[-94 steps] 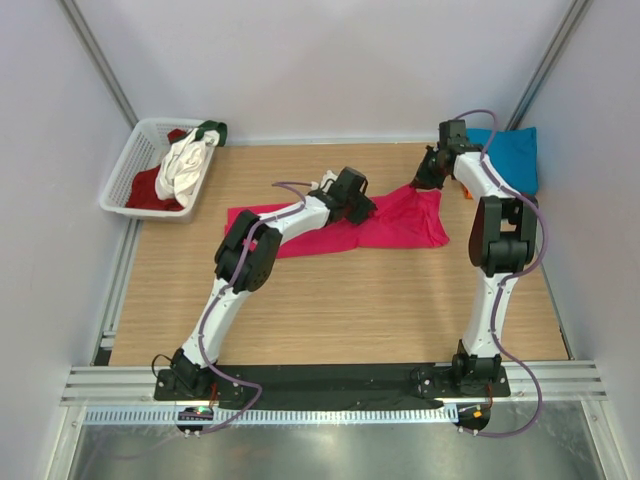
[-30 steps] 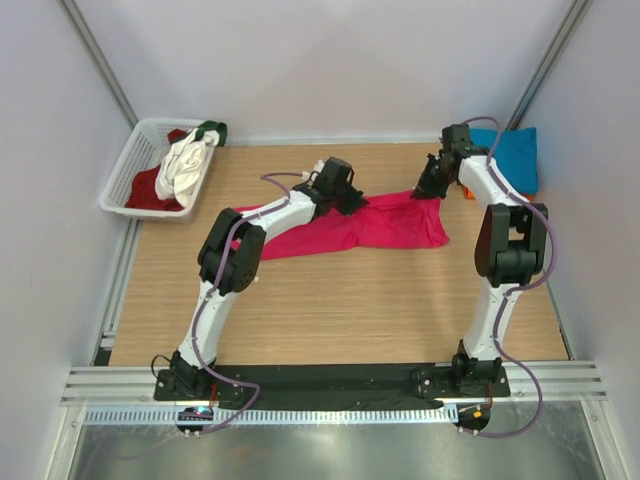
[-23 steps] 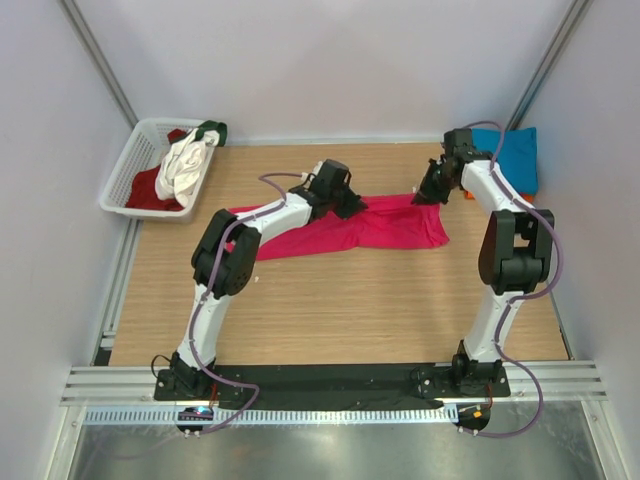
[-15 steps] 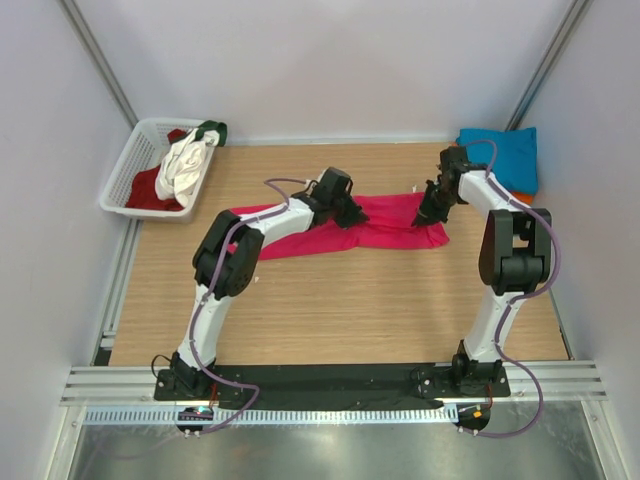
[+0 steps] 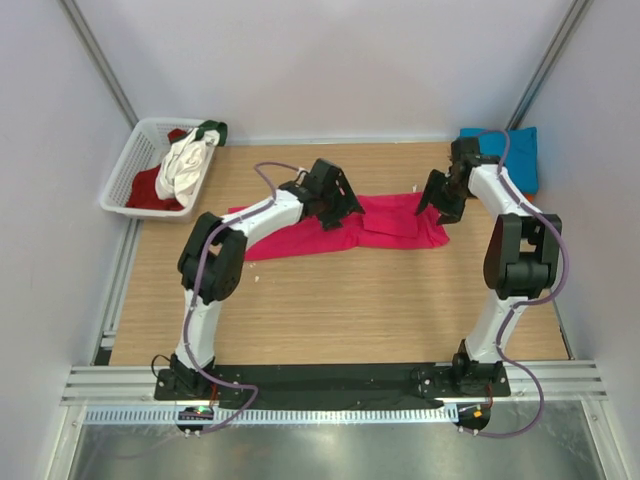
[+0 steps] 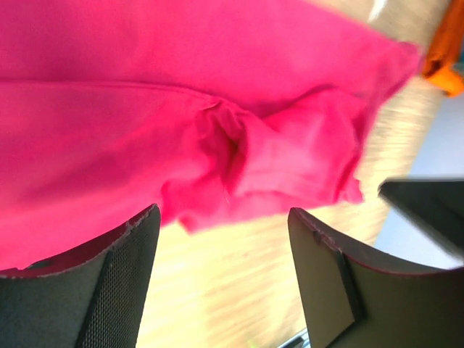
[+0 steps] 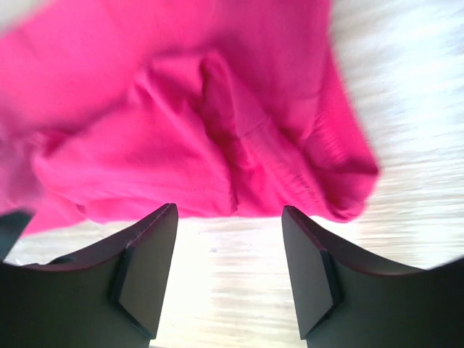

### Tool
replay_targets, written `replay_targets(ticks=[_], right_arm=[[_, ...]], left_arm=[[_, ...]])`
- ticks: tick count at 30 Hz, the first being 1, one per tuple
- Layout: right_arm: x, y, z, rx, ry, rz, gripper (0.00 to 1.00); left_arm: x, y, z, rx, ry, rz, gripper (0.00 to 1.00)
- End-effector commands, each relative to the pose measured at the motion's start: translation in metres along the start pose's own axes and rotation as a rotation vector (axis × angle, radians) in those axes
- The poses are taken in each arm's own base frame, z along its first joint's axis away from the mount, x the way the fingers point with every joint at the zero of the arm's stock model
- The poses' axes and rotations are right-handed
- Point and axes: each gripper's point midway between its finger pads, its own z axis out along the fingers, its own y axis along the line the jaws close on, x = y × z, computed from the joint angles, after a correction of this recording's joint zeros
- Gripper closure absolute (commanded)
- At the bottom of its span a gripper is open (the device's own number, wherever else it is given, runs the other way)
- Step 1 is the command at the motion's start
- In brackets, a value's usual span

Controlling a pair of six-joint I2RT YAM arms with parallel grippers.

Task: Fold and stack the t-shirts
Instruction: Fold the tshirt

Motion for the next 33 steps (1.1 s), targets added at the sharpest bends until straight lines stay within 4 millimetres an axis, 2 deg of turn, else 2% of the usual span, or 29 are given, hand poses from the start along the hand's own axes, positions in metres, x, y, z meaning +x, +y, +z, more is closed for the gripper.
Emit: replay_targets(ticks=[1, 2, 3, 4, 6, 7, 8, 10, 11, 13, 24, 33], right_arm=[[-0.036, -0.002, -0.041, 0.024, -0.158, -0.003, 0.34], [-0.037, -0.005, -0.037, 0.036, -0.158, 0.004, 0.34], [-0.036, -0.007, -0.032, 0.044, -0.152, 0.01, 0.34], [-0.029, -0.009, -0.025, 0.041, -0.128, 0.016, 0.34], [-0.023, -0.011, -0.015, 0.037, -0.114, 0.037, 0.35], [-0.014, -0.016, -0.008, 0.047, -0.094, 0.048, 0.35], [-0.015, -0.018, -0.006, 0.056, -0.107, 0.053, 0.36], [-0.01, -0.023, -0.004, 0.069, -0.109, 0.045, 0.38], [-0.01, -0.025, -0.003, 0.077, -0.117, 0.04, 0.38], [-0.007, -0.031, 0.002, 0.1, -0.109, 0.027, 0.39], [0.0, -0.057, 0.025, 0.204, -0.095, 0.009, 0.54], [0.014, -0.076, 0.041, 0.27, -0.065, 0.012, 0.64]], left_arm=[[-0.057, -0.021, -0.084, 0.013, -0.142, 0.118, 0.27], [-0.056, 0.001, -0.085, -0.04, -0.14, 0.119, 0.27], [-0.067, 0.01, -0.102, -0.068, -0.196, 0.127, 0.27], [-0.067, 0.044, -0.1, -0.14, -0.193, 0.107, 0.27], [-0.07, 0.069, -0.107, -0.183, -0.203, 0.091, 0.29], [-0.067, 0.089, -0.112, -0.216, -0.199, 0.078, 0.29], [-0.064, 0.098, -0.114, -0.231, -0.196, 0.074, 0.29], [-0.062, 0.108, -0.119, -0.23, -0.201, 0.089, 0.29], [-0.054, 0.122, -0.116, -0.251, -0.184, 0.094, 0.29], [-0.048, 0.137, -0.113, -0.27, -0.179, 0.103, 0.3], [-0.061, 0.195, -0.103, -0.383, -0.177, 0.069, 0.39], [-0.05, 0.234, -0.104, -0.514, -0.131, 0.019, 0.41]])
